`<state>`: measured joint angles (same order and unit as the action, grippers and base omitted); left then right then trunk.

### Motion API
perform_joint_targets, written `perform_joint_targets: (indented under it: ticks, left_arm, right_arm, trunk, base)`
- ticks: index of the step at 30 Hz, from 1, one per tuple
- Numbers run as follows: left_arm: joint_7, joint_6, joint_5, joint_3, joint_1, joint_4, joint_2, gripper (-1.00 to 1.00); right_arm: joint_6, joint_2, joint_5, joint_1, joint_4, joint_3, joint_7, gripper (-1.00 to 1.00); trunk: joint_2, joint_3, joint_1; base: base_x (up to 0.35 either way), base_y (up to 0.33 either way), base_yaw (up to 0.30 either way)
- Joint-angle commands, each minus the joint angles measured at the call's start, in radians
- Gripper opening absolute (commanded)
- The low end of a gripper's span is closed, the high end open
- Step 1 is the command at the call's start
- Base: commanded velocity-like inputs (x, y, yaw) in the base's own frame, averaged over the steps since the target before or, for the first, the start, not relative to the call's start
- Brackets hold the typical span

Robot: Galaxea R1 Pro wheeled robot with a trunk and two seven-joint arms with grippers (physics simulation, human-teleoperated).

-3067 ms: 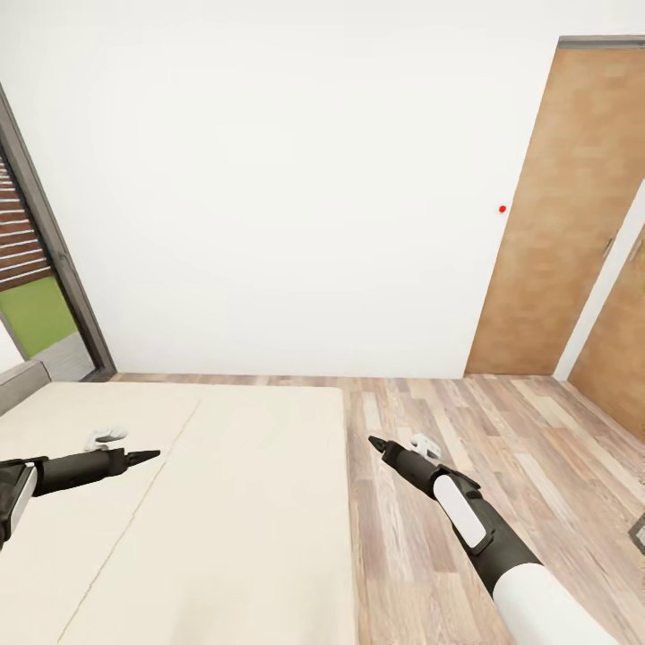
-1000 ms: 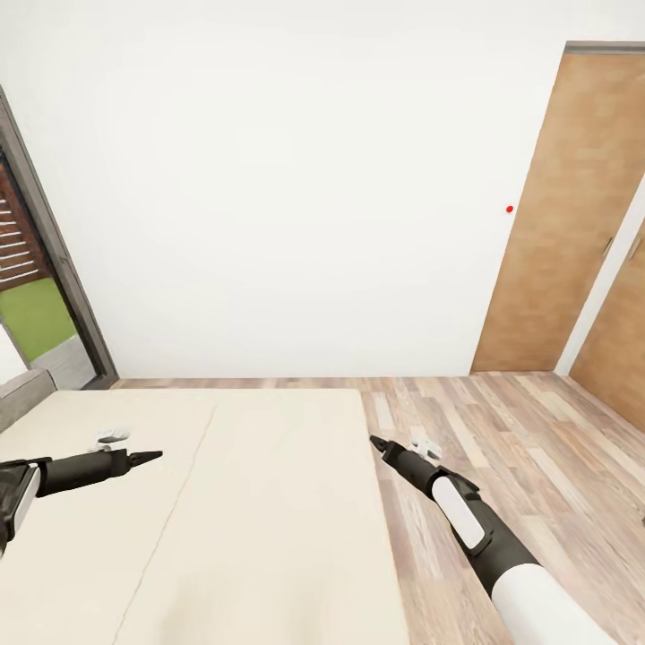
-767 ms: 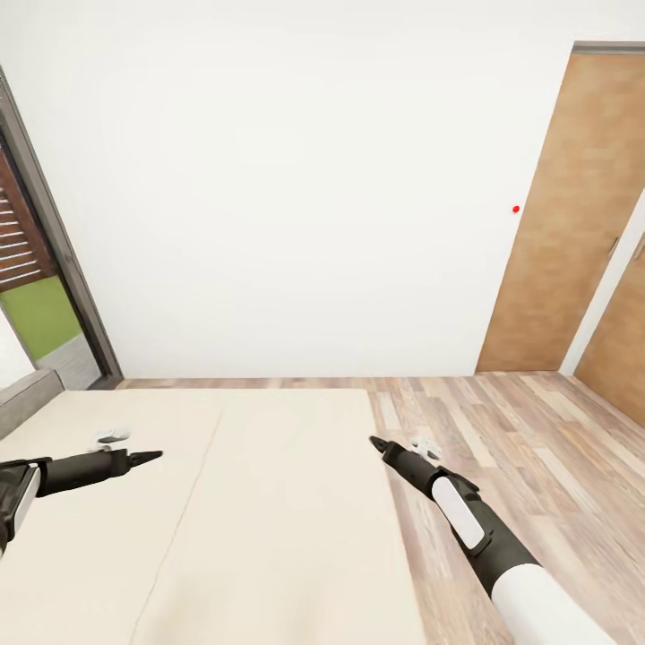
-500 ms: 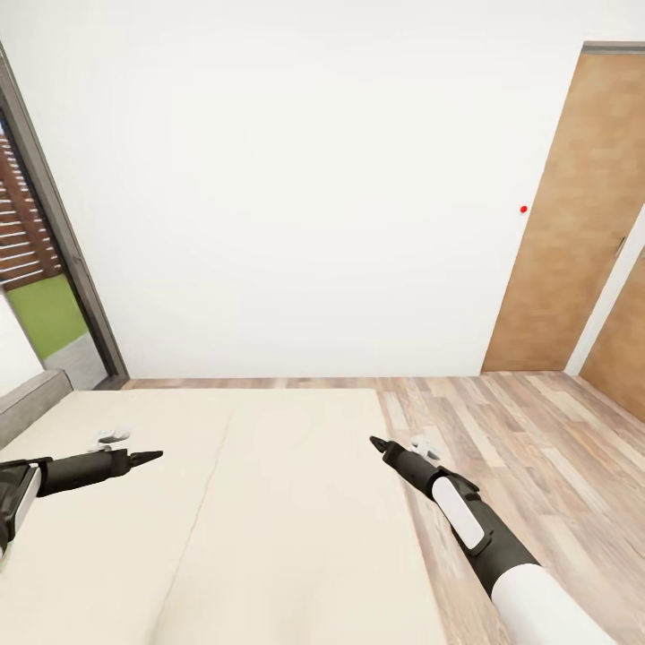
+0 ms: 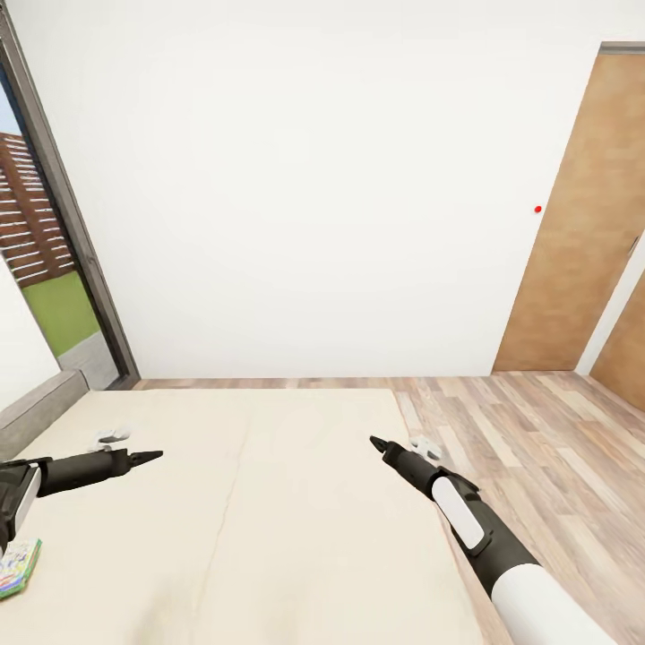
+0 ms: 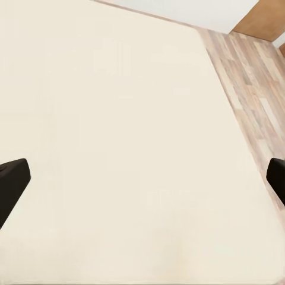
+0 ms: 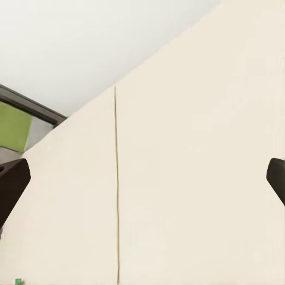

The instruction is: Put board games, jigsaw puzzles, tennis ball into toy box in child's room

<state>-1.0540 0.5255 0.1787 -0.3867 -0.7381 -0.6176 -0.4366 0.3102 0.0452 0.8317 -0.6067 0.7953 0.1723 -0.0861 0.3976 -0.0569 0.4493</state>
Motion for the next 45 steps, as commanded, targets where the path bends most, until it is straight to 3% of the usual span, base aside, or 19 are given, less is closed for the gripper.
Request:
perform_joint_targets:
  ticks: [1, 45]
  left_arm:
    - [-0.008, 0.008, 0.008, -0.006, -0.001, -0.001, 0.001, 1.0]
    - [-0.006, 0.007, 0.008, -0.005, -0.001, -0.001, 0.001, 1.0]
  right_arm:
    - [0.003, 0.001, 0.004, -0.001, 0.001, 0.002, 0.0, 1.0]
    - [0.003, 0.001, 0.004, -0.001, 0.001, 0.003, 0.0, 1.0]
  trunk:
    - [0.002, -0.002, 0.001]
    - [0.002, -0.002, 0.001]
  base:
    - [0.0, 0.28, 0.0]
    - [0.0, 0.28, 0.0]
